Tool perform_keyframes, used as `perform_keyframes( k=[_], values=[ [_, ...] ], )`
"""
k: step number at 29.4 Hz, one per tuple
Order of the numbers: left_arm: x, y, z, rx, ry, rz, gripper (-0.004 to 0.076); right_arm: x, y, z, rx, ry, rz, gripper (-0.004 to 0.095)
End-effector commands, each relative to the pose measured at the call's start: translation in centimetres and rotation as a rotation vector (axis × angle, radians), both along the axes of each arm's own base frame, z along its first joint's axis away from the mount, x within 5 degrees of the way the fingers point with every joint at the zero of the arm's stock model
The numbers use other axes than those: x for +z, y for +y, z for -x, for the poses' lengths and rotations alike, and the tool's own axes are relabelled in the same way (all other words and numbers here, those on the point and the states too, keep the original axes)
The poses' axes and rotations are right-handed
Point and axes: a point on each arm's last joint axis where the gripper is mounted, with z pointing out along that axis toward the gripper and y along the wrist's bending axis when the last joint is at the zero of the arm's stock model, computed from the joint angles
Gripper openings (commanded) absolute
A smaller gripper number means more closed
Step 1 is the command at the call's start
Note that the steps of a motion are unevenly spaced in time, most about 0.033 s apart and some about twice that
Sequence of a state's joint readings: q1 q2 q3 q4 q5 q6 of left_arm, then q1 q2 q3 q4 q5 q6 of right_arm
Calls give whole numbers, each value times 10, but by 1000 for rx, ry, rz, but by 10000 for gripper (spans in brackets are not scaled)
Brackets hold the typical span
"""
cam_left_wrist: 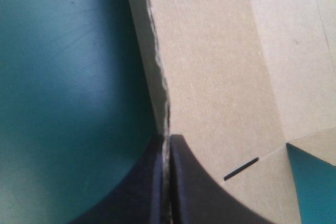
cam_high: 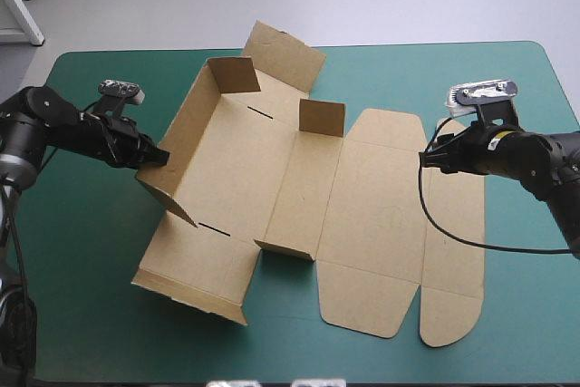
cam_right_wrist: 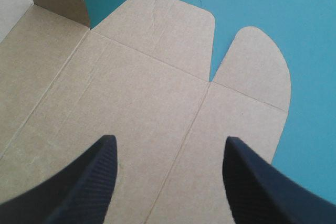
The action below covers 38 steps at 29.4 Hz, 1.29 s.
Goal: Fold the box
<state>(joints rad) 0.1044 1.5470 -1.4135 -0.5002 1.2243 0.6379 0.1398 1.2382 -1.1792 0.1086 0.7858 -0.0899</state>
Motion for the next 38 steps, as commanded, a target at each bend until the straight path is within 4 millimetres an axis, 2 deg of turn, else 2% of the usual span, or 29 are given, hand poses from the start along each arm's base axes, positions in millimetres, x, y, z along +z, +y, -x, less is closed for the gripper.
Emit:
perform_keyframes(
  k=[1, 10, 21, 27, 33, 38],
  values=[
    [30, -3, -5, -30, -68, -24, -10, 19, -1, 1, -4, -98, -27, 552],
    [61, -22, -10, -144, -205, -250, -9, 19, 1, 2, -2, -85, -60, 552],
    [72, -60, -1, -360, -307, -595, -10, 20, 1, 1, 12, -114, -36, 552],
    [80, -85, 2, -250, -395, -664, -10, 25, 1, -3, 3, -175, -44, 552],
    [95, -113, 6, -170, -572, -775, -10, 28, 0, -5, -1, -220, -45, 552],
    [96, -135, 11, -216, -667, -795, -10, 30, 0, -6, 2, -245, -39, 552]
  ],
)
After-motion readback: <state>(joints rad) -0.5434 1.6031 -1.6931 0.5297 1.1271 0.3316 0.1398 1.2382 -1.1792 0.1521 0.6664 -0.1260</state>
